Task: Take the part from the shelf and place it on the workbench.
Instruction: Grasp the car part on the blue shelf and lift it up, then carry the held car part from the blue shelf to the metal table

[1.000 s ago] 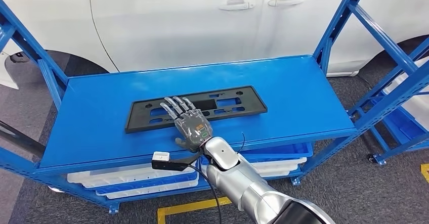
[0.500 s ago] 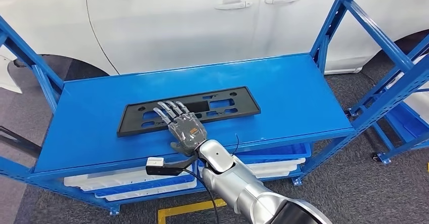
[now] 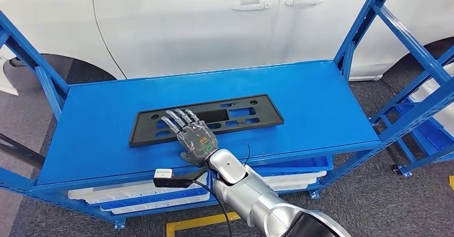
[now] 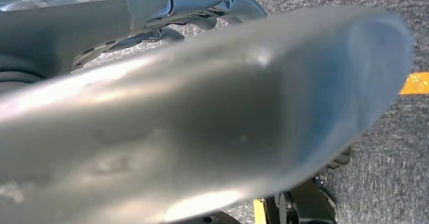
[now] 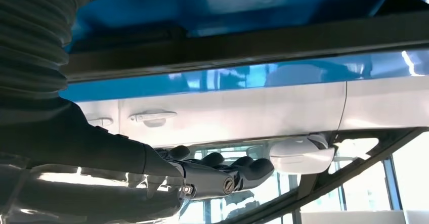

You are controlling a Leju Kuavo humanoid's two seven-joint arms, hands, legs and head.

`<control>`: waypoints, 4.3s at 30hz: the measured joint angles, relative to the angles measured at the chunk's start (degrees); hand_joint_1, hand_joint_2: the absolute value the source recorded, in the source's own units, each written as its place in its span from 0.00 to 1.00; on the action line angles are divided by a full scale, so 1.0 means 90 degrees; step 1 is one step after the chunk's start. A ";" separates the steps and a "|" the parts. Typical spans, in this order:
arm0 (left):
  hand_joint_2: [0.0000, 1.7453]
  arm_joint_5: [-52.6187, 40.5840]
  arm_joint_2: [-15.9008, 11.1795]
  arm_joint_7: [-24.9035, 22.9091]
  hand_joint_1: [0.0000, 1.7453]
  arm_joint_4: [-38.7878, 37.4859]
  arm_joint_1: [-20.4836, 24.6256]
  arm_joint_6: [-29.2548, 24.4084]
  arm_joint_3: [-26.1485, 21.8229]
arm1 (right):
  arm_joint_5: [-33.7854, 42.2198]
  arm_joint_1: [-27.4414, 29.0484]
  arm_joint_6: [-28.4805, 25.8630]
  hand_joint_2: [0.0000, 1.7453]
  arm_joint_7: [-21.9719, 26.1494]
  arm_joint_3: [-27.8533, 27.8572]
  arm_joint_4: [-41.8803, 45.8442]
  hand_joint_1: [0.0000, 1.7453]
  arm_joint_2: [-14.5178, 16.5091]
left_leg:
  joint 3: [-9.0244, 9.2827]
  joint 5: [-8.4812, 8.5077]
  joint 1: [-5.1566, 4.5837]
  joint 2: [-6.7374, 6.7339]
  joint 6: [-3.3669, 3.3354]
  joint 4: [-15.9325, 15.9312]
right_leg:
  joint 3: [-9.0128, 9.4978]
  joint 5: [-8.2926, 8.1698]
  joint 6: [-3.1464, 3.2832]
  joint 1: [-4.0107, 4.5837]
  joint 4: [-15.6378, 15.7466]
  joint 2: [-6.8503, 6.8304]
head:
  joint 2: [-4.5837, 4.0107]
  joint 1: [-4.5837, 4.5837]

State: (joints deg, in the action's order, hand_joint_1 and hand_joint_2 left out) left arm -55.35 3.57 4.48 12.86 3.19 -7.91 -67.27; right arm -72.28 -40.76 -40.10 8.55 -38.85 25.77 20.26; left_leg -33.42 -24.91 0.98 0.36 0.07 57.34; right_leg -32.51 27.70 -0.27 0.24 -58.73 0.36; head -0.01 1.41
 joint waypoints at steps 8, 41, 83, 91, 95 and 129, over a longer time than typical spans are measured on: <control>0.00 -0.0027 -0.0001 -0.0006 0.00 0.0001 0.0009 0.0000 -0.0001 | -0.0210 -0.0006 -0.0001 1.00 -0.0295 -0.0035 -0.0077 0.00 -0.0007 | 0.0124 -0.0095 -0.0004 0.0005 -0.0075 -0.0013 | -0.0680 -0.0012 -0.0019 -0.0044 -0.0943 -0.0007 | 0.0001 -0.0027; 0.00 -0.0265 -0.0042 0.0171 0.00 0.0001 0.0010 0.0044 -0.0005 | -0.1327 -0.0370 0.0365 1.00 -0.1960 0.0035 -0.0860 1.00 -0.0616 | 0.0004 -0.0044 -0.0042 0.0010 -0.0062 0.0038 | -0.0274 -0.0280 0.0067 -0.0002 -0.0053 -0.0009 | 0.0000 -0.0080; 1.00 0.0737 -0.0036 0.2680 0.00 0.0001 0.0118 0.1222 -0.0986 | 0.9230 0.2421 0.6211 1.00 0.3318 0.1963 0.8672 1.00 -0.1835 | -0.0722 -0.0798 -0.0017 0.0002 0.0166 0.1741 | -0.0098 -0.0245 0.0181 -0.0043 0.0160 -0.0024 | 0.0001 -0.0075; 1.00 0.0395 -0.0045 0.1602 0.00 0.0001 0.0071 0.0565 -0.0947 | 0.9137 0.2970 0.7312 1.00 0.3414 0.1445 0.9283 1.00 -0.1900 | 0.0045 -0.0056 -0.0040 0.0003 -0.0053 0.0037 | -0.0104 -0.0169 0.0010 -0.0017 0.0061 -0.0005 | 0.0000 -0.0081; 1.00 0.0267 -0.0024 0.1414 0.00 0.0001 0.0059 0.0393 -0.0928 | 0.9298 0.2975 0.7526 1.00 0.3414 0.1168 0.9059 1.00 -0.1977 | -0.0052 0.0069 -0.0021 -0.0026 -0.0180 -0.0020 | -0.0534 0.0689 -0.0097 -0.0061 -0.1123 -0.0010 | 0.0001 -0.0118; 1.00 -0.0146 0.0040 0.1291 0.00 0.0001 0.0069 0.0299 -0.0634 | 0.8772 0.1932 0.6784 1.00 0.3418 -0.0030 0.6144 1.00 -0.1549 | -0.0011 -0.0009 -0.0018 -0.0042 -0.0152 -0.0027 | -0.0989 0.0589 -0.0193 -0.0081 -0.1750 -0.0039 | 0.0001 -0.0111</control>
State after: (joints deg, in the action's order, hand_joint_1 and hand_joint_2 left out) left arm -56.66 3.93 16.10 12.87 3.81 -5.22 -72.98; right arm 6.67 -23.37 20.96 39.32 -39.12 81.07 6.32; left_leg -33.51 -25.00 0.82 -0.03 -1.30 57.10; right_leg -41.41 33.01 -2.01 -0.49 -74.48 0.01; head 0.00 0.42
